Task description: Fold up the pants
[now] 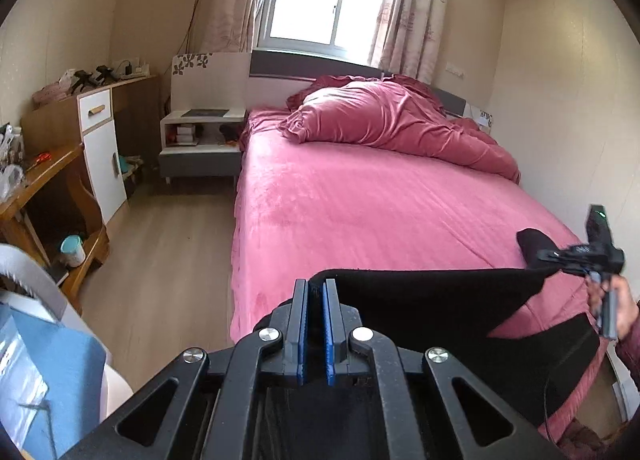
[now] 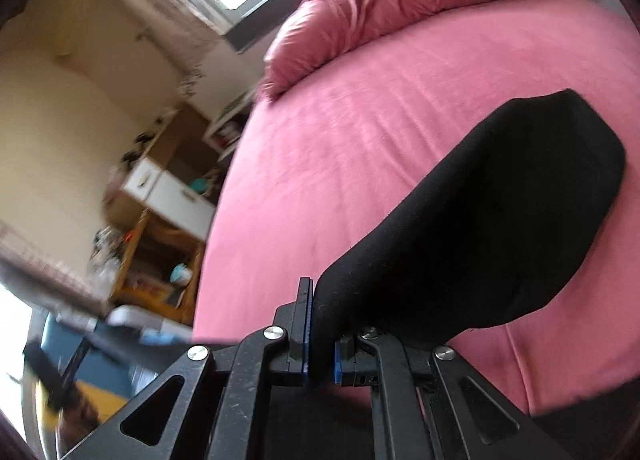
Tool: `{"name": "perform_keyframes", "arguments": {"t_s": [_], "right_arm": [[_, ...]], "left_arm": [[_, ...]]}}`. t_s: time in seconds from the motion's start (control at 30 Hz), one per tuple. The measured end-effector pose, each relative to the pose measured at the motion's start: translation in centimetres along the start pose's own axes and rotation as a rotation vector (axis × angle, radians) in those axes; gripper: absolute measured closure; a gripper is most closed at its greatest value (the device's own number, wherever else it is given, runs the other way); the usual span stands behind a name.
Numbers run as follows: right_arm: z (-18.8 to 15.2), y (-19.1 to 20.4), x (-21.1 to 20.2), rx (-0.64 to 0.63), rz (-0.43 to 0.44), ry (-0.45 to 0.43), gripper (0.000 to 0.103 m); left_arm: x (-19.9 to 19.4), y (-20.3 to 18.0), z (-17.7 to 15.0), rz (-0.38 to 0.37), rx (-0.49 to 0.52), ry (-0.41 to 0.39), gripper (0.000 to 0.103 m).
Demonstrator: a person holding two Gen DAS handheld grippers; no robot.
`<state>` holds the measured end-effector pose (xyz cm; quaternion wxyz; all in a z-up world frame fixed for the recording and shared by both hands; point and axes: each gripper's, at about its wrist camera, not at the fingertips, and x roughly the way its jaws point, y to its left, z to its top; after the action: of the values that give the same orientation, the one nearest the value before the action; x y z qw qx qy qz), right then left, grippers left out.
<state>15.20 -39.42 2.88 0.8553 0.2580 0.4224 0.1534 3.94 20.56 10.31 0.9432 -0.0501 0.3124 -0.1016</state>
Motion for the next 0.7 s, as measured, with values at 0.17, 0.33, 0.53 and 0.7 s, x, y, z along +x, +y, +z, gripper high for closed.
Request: {"name": "perform_keyframes", "arguments": {"t_s": [0.17,0.33,0.53,0.7], "right_arm": [[-7.3,-0.7,-2.7,-0.022,0.034,0.066,0.095],[-13.7,-2.3,-3.2,0.017,0.036,0.131,0.095],[-18.5,-3.4,-2.6,-0.018,-0.038,0.202,0.095],[-19.7,-4.2,-2.6,-0.030,-0.085,0.211,0.096]], "left_arm": [[-1.4,-0.1,-4.7,-0.001,-0.052,0.046,0.097],[-3.0,0.8,-11.0,0.011,-0.159,0.132,0.097],[-1.7,1.9,-17.4,0.043,-0.264,0.257,0.097],[-2.0,2.1,-18.8,0.049,-0.279,0.273,0.097]]}}
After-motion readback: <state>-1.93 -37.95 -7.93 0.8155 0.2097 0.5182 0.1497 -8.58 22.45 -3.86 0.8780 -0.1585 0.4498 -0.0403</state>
